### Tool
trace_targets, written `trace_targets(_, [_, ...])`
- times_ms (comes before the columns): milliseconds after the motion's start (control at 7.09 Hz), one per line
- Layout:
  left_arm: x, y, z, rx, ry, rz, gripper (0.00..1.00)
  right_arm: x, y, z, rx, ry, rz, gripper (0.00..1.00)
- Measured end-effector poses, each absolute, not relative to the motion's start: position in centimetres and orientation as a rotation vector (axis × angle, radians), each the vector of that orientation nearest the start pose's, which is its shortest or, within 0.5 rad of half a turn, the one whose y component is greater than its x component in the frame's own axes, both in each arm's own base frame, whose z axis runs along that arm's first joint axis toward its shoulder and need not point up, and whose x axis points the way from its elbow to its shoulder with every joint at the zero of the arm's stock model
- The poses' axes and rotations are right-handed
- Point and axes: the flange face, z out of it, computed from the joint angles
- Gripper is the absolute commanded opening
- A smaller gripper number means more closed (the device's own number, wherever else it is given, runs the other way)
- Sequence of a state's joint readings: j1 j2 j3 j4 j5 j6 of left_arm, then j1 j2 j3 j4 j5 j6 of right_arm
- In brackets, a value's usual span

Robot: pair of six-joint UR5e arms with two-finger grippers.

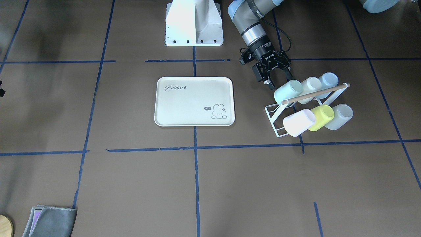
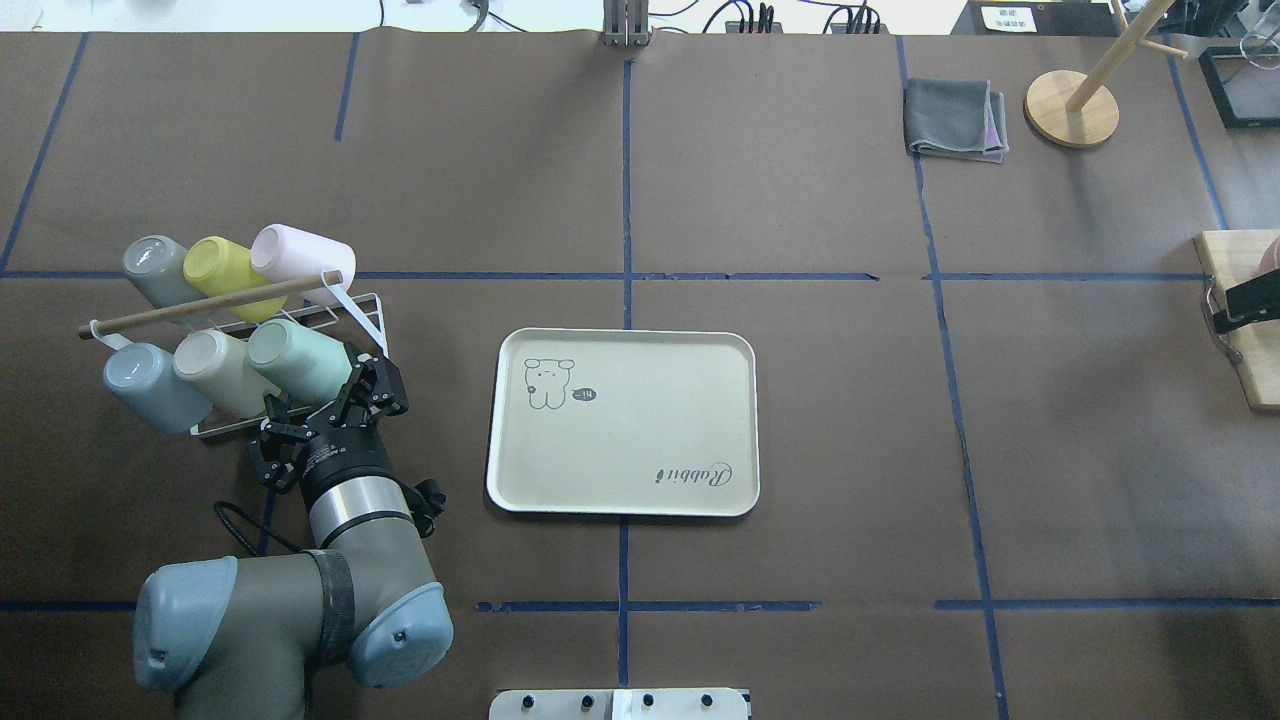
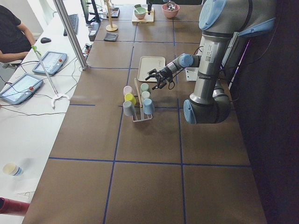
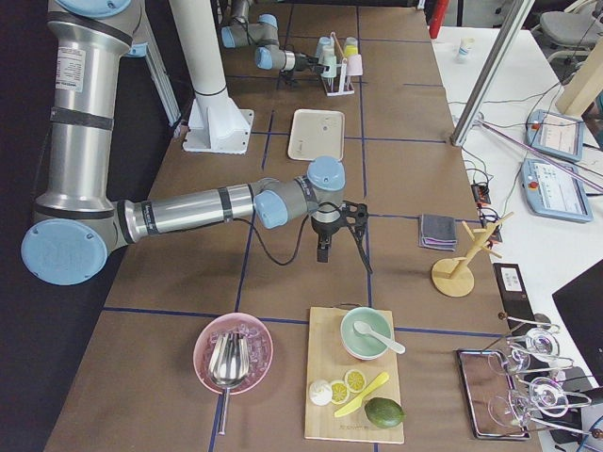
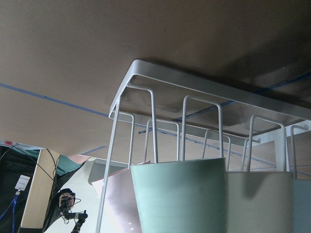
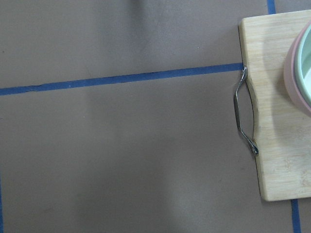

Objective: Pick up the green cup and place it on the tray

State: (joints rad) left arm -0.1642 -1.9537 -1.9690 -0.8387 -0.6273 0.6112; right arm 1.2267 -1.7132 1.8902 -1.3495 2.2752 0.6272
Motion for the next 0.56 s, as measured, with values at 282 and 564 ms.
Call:
trace_targets(282, [50.4, -30.1, 34.2, 0.465, -1.014, 1.814, 1.00, -8.7, -44.5, 55.1, 0.004, -0.790, 0.131, 1.00])
trace_targets(564, [51.1, -30.3, 35.5, 0.433, -1.036, 1.829, 1.00, -8.7, -44.5, 55.1, -0.002, -0.795, 0.130, 1.00])
